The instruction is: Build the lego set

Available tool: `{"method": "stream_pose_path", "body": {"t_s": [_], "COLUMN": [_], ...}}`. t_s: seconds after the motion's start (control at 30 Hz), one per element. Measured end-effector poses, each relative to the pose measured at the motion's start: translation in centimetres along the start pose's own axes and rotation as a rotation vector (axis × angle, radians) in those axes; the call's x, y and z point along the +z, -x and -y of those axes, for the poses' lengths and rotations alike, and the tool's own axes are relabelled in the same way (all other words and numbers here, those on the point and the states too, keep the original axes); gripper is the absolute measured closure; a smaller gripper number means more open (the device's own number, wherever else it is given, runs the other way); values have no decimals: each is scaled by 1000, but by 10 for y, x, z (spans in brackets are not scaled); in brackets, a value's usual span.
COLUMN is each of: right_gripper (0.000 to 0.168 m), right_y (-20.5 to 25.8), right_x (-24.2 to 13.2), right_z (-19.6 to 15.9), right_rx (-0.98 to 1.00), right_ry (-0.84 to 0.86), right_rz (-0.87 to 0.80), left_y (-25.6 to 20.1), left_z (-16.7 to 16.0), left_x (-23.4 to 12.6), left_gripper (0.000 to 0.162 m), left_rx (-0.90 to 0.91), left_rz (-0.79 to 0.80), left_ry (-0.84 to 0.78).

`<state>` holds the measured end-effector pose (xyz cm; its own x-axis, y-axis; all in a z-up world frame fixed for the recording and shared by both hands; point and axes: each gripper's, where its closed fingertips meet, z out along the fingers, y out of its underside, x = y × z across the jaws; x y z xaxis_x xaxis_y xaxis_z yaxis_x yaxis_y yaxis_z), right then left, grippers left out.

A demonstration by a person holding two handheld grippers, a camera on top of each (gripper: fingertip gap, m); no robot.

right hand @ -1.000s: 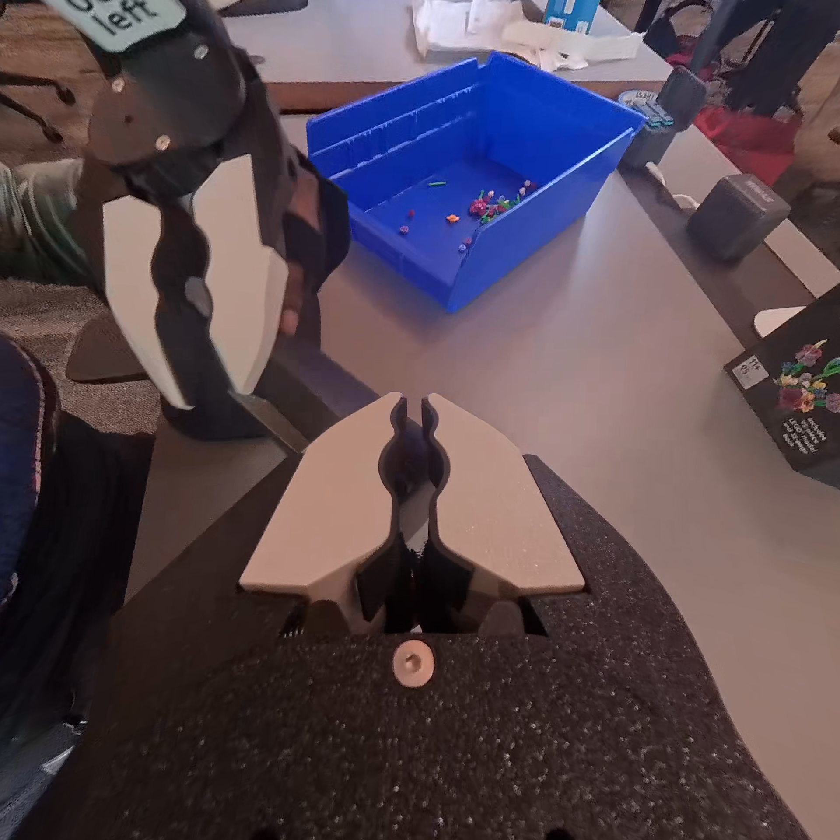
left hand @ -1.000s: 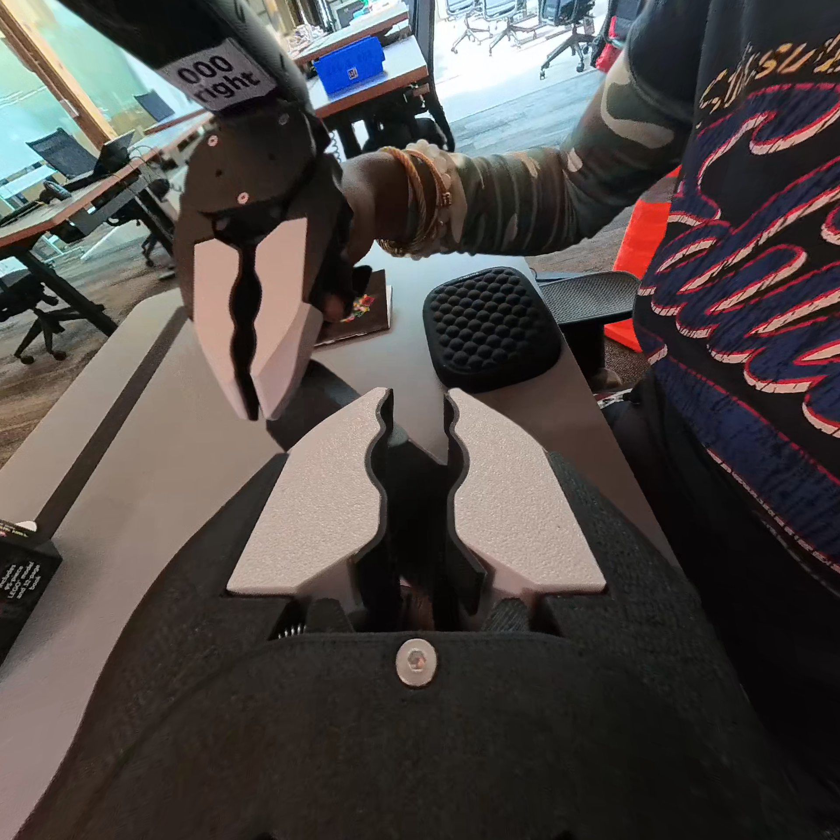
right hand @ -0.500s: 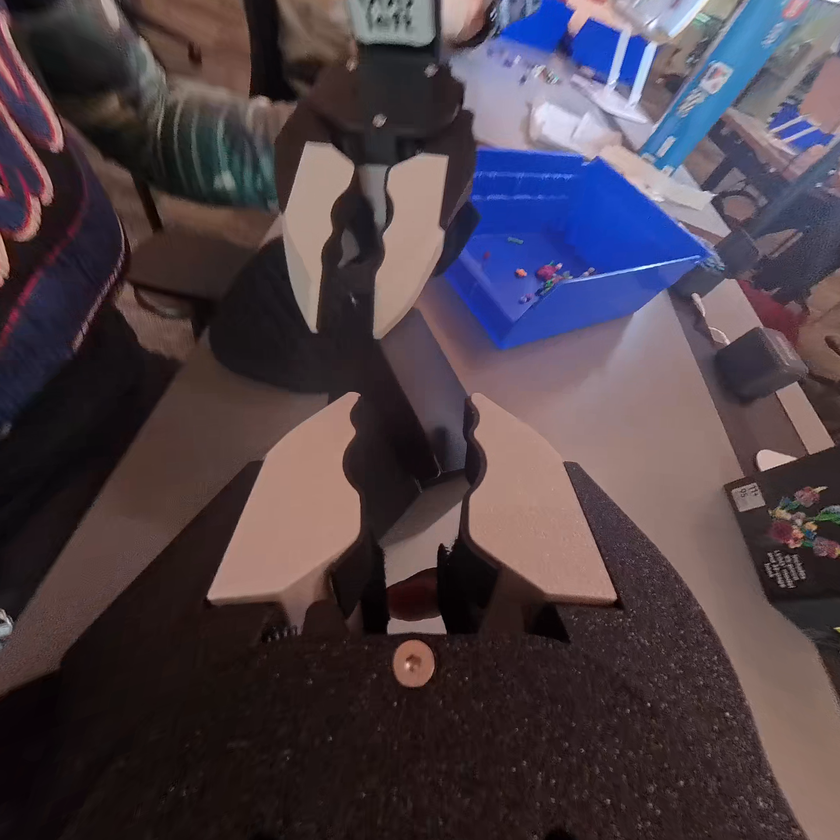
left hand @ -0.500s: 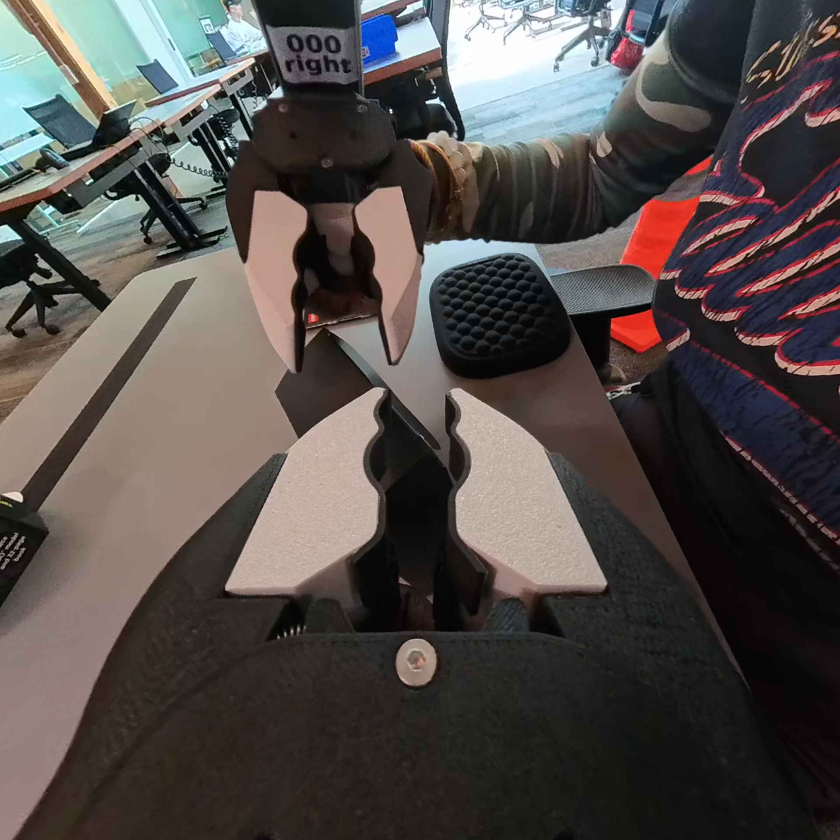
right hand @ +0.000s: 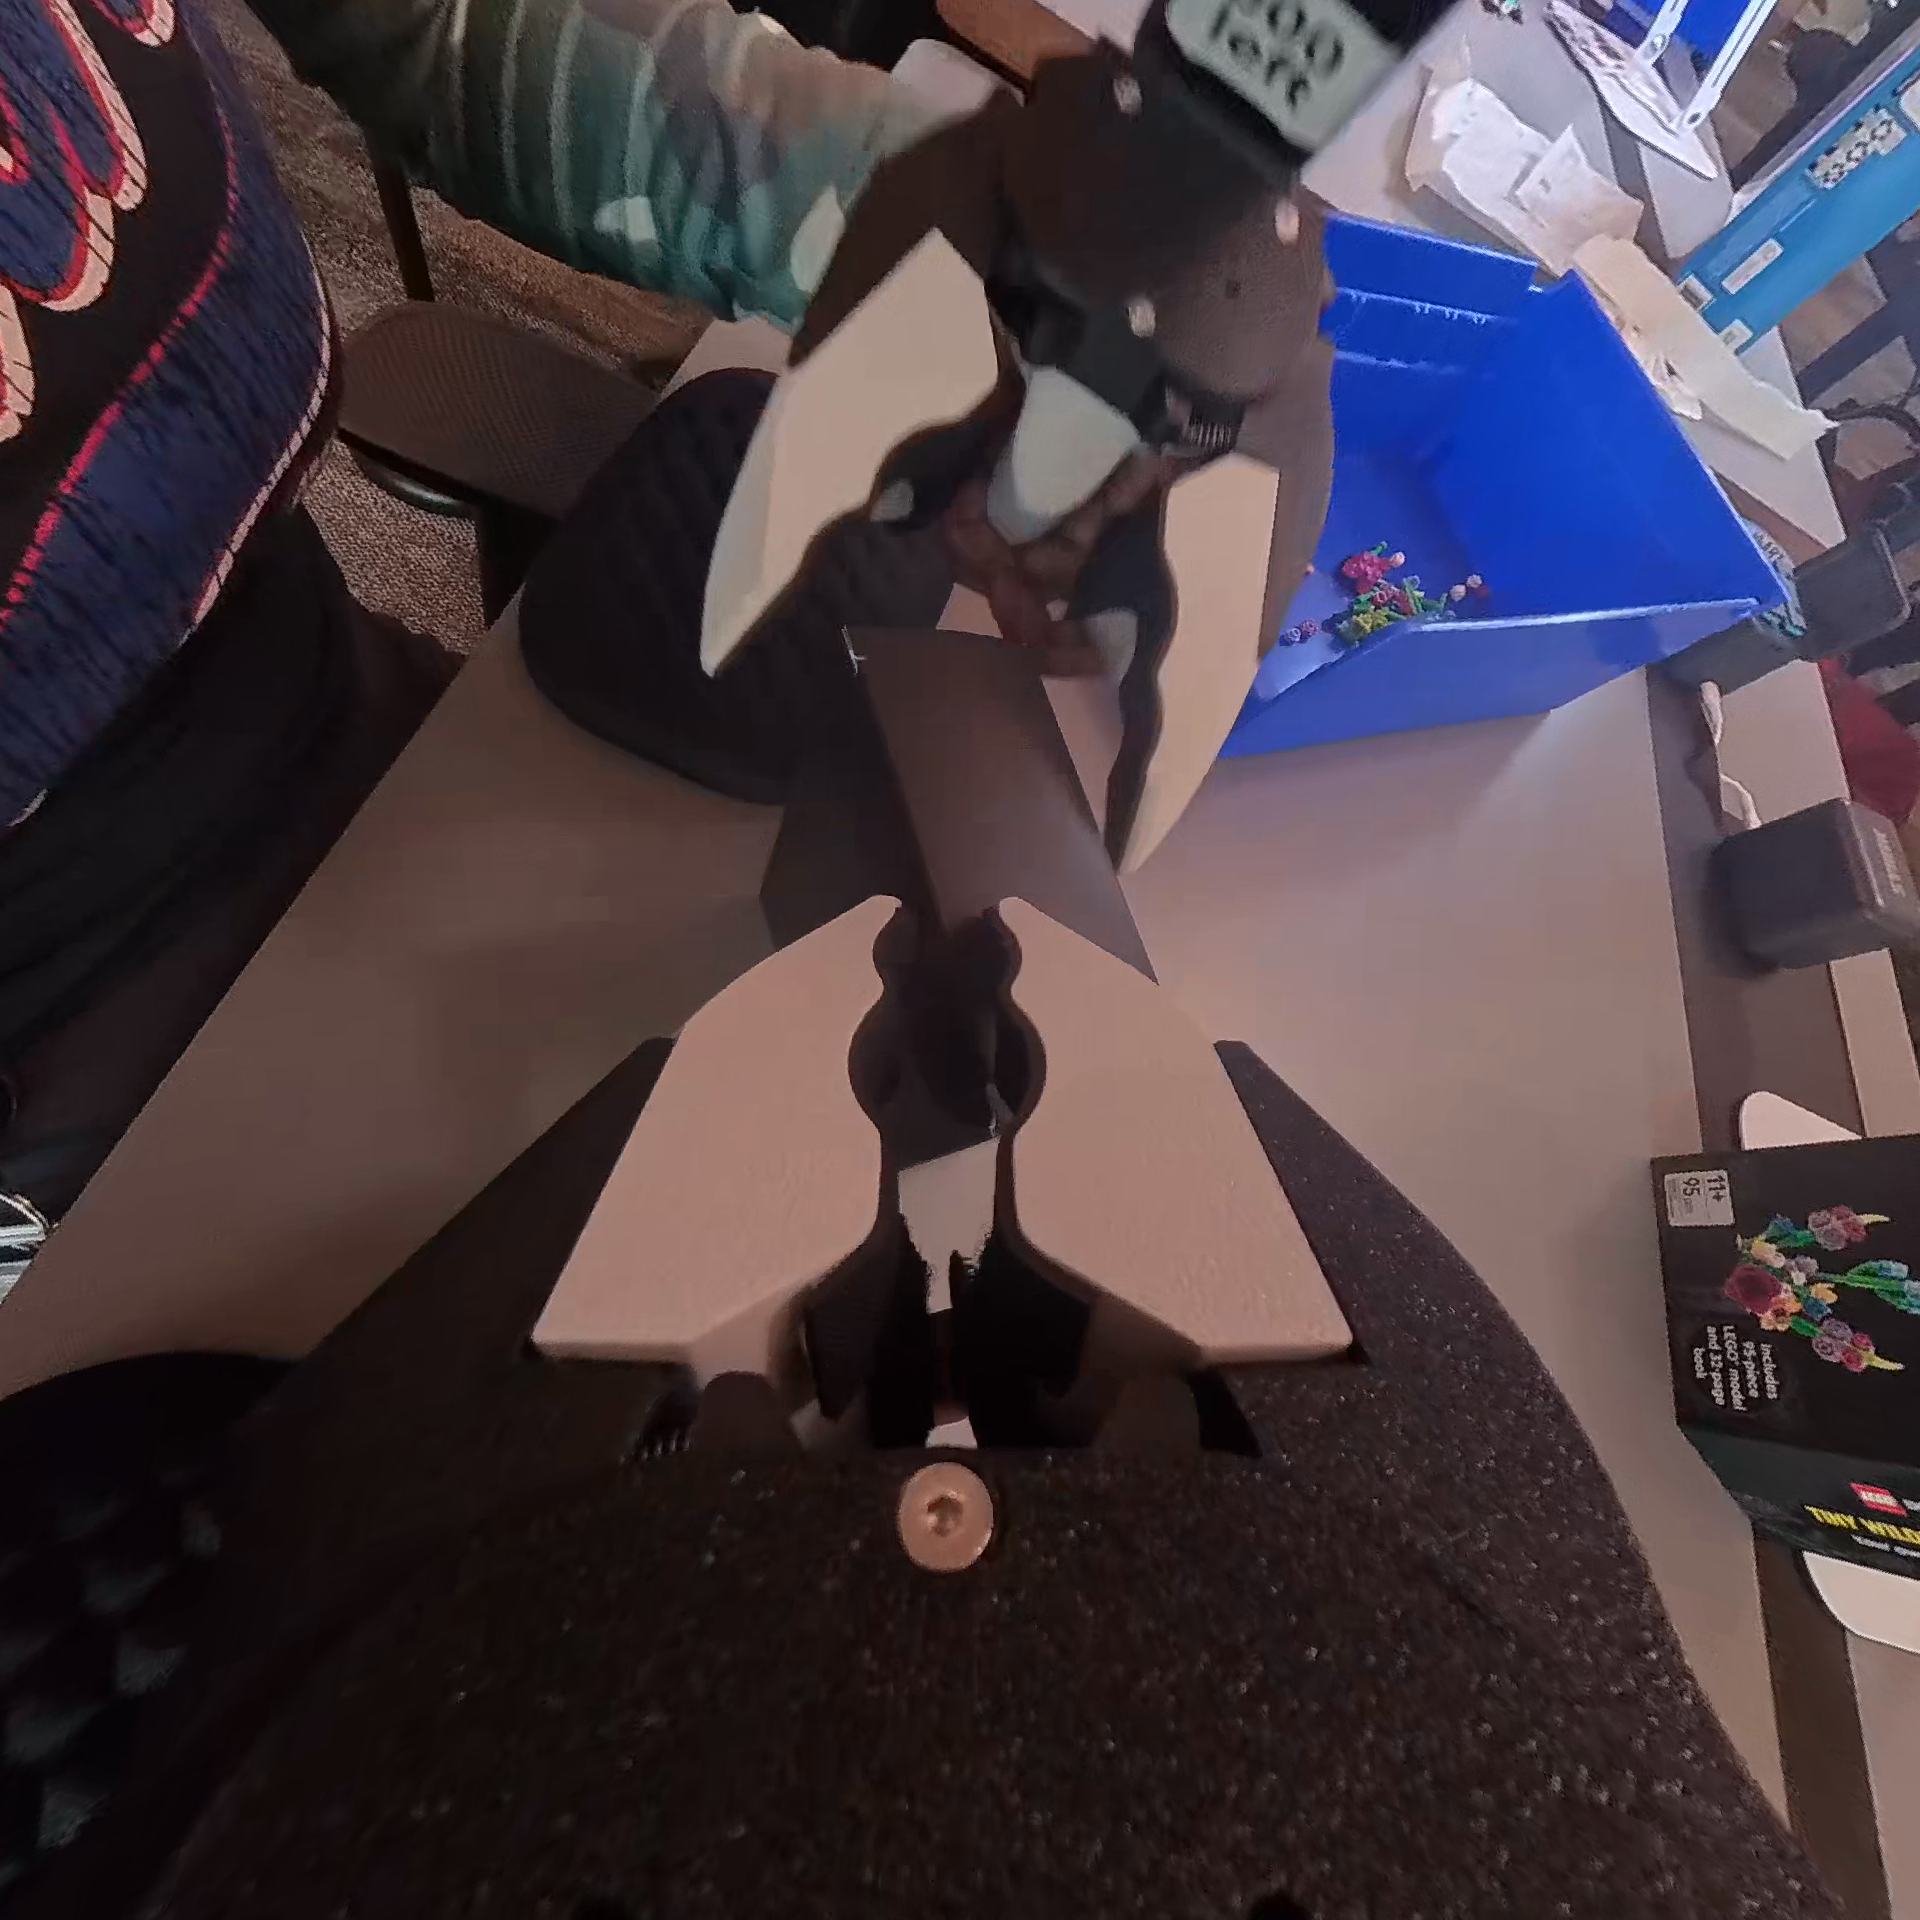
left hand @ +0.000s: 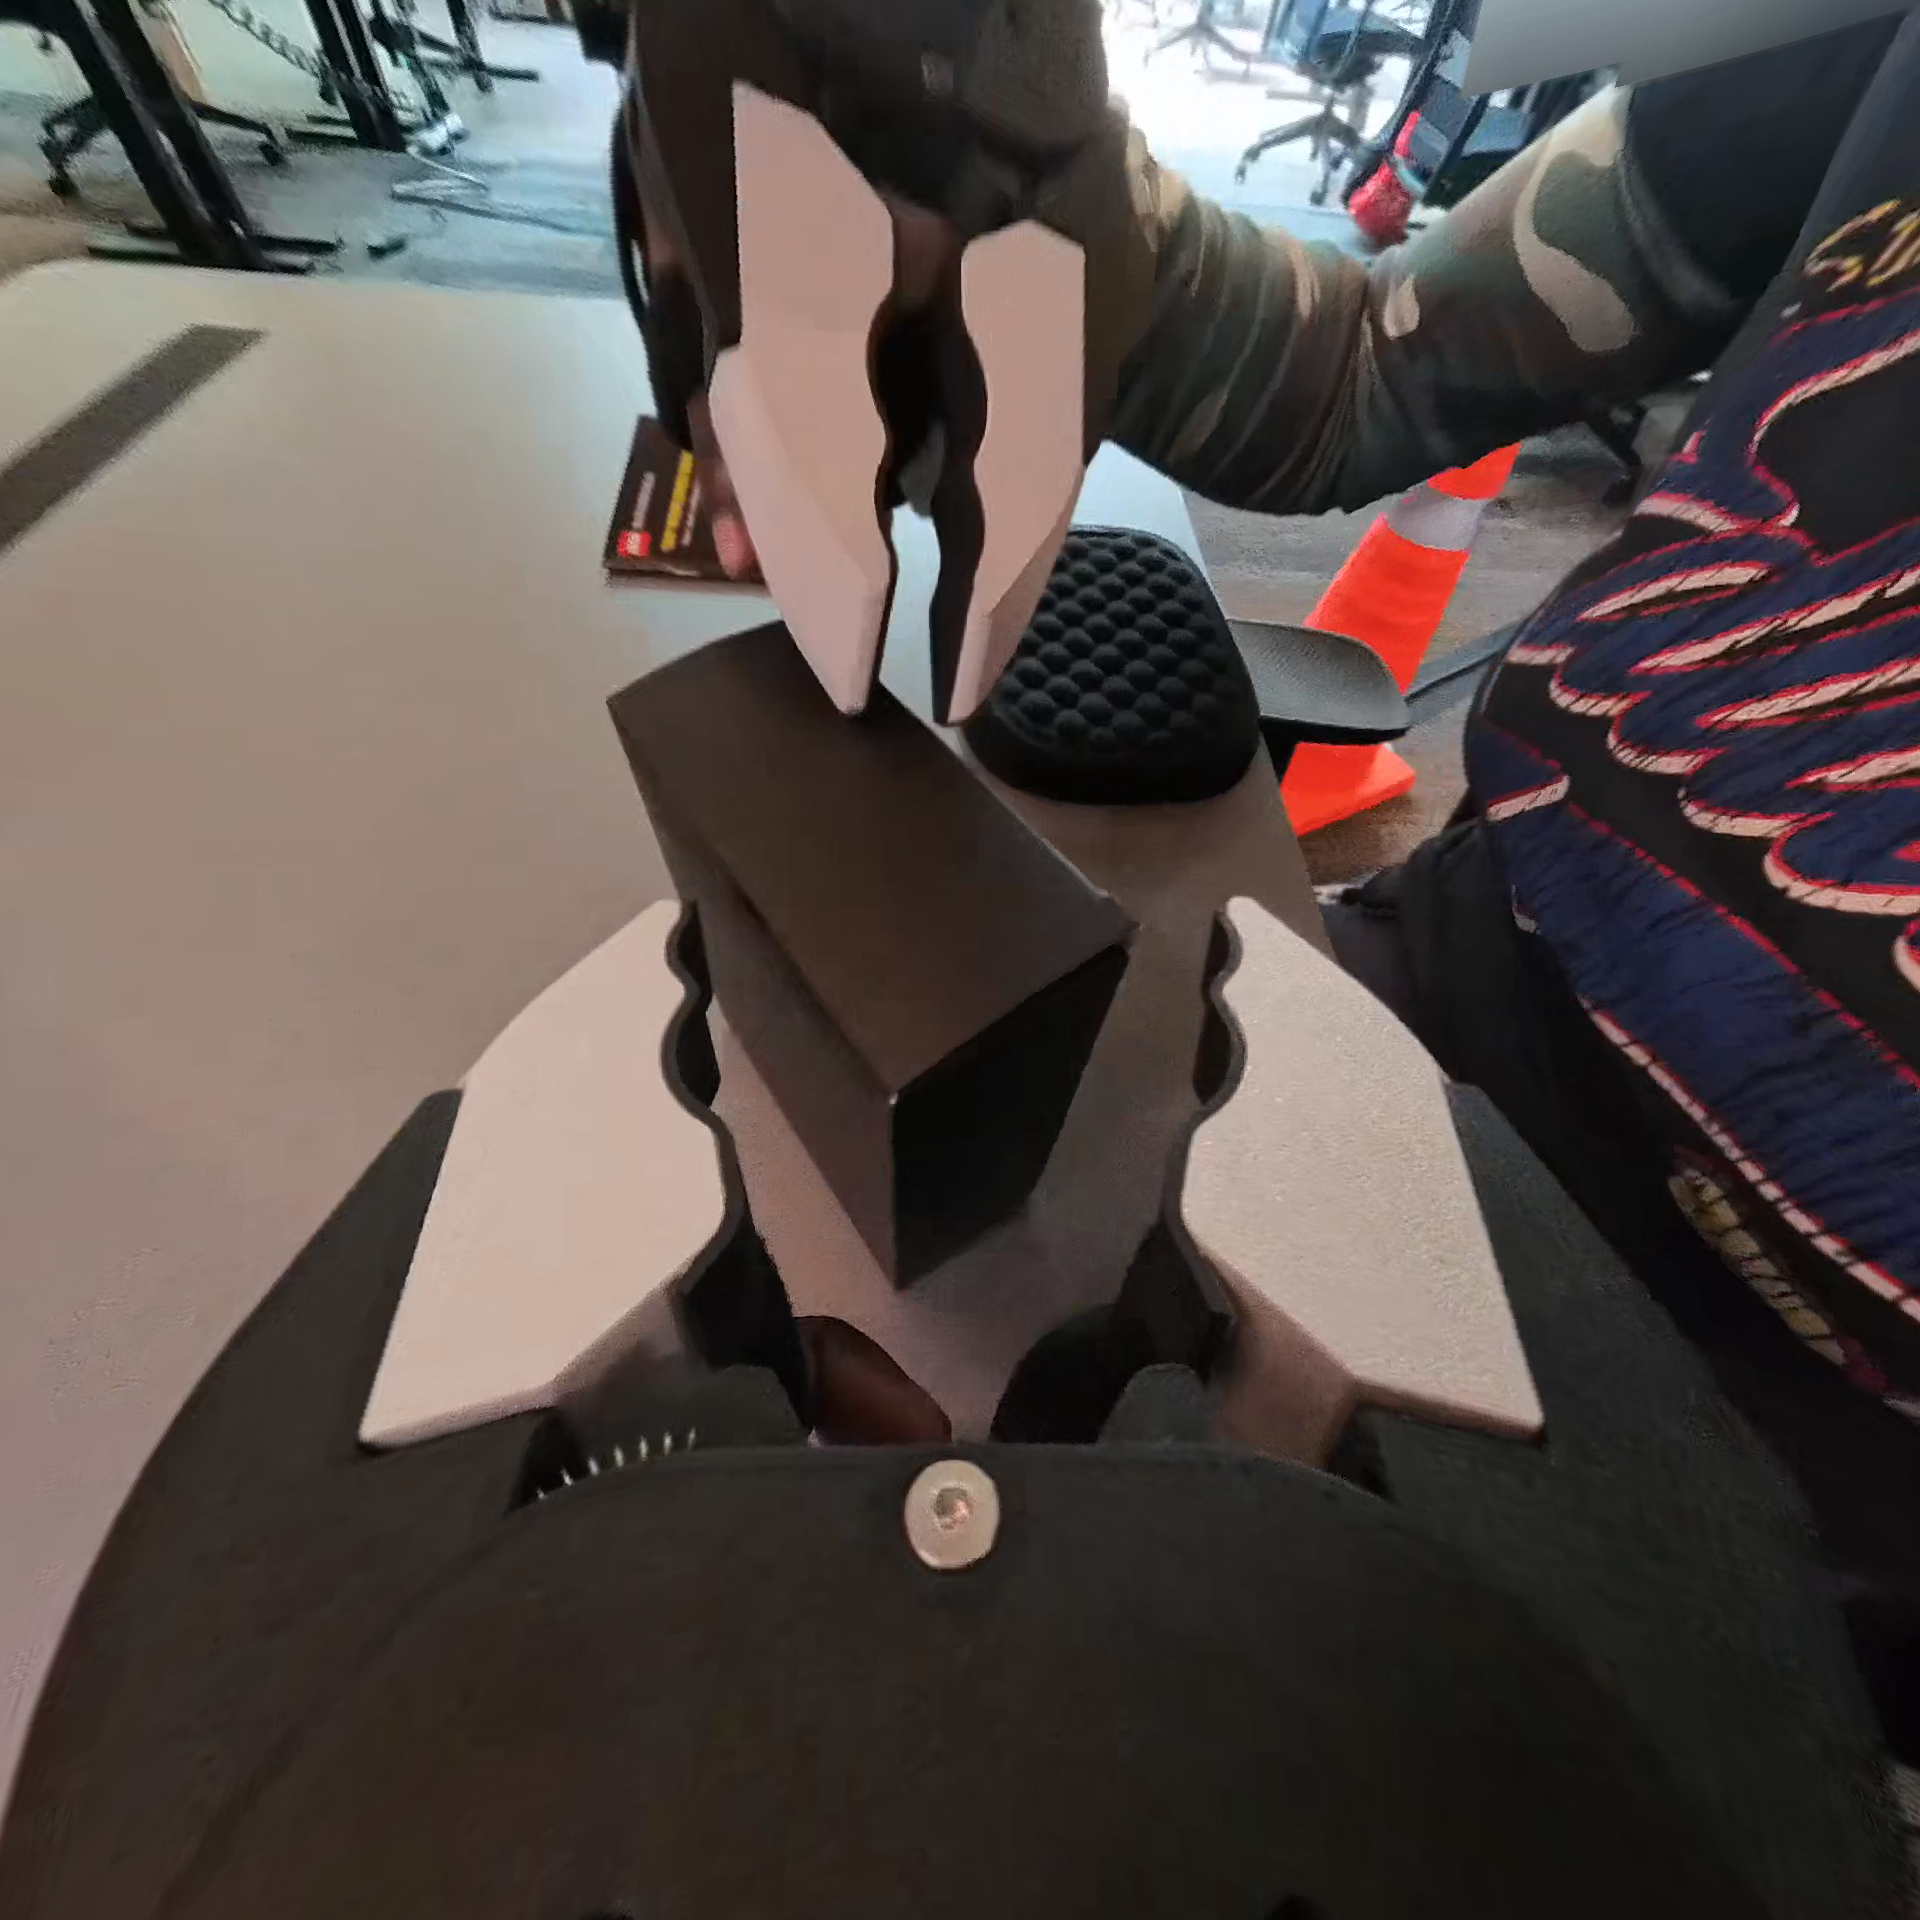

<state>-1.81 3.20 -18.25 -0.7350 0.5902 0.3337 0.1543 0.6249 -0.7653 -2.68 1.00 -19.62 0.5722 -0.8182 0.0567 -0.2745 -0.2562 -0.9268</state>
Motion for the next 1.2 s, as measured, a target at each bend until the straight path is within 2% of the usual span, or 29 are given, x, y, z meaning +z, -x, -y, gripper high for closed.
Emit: {"method": "stream_pose_path", "body": {"t_s": [0.1,0.23,0.43,0.67,0.87,1.0,1.13,1.2], "right_gripper": [149,146,153,153,152,152,151,141], "right_y": [2,5,2,-3,5,8,14,19], "right_x": [1,3,2,0,3,3,0,-1], "right_z": [2,1,10,15,8,6,6,7], "right_rx": [-31,-84,-123,-158,-161,-119,-7,58], "right_ry": [3,40,40,45,80,77,52,37], "right_rz": [-10,-27,-54,-105,-78,-60,26,79], "left_y": [-1,1,2,4,2,1,0,1], "left_z": [-14,-15,-17,-19,-19,-19,-20,-22], "left_x": [10,16,15,16,17,18,18,18], "left_gripper": [78,88,92,93,92,92,96,97], "left_rx": [-5,58,80,123,142,149,162,161], "left_rz": [-54,-12,3,22,23,21,14,21], "left_ry": [23,4,-2,27,25,23,33,35]}}
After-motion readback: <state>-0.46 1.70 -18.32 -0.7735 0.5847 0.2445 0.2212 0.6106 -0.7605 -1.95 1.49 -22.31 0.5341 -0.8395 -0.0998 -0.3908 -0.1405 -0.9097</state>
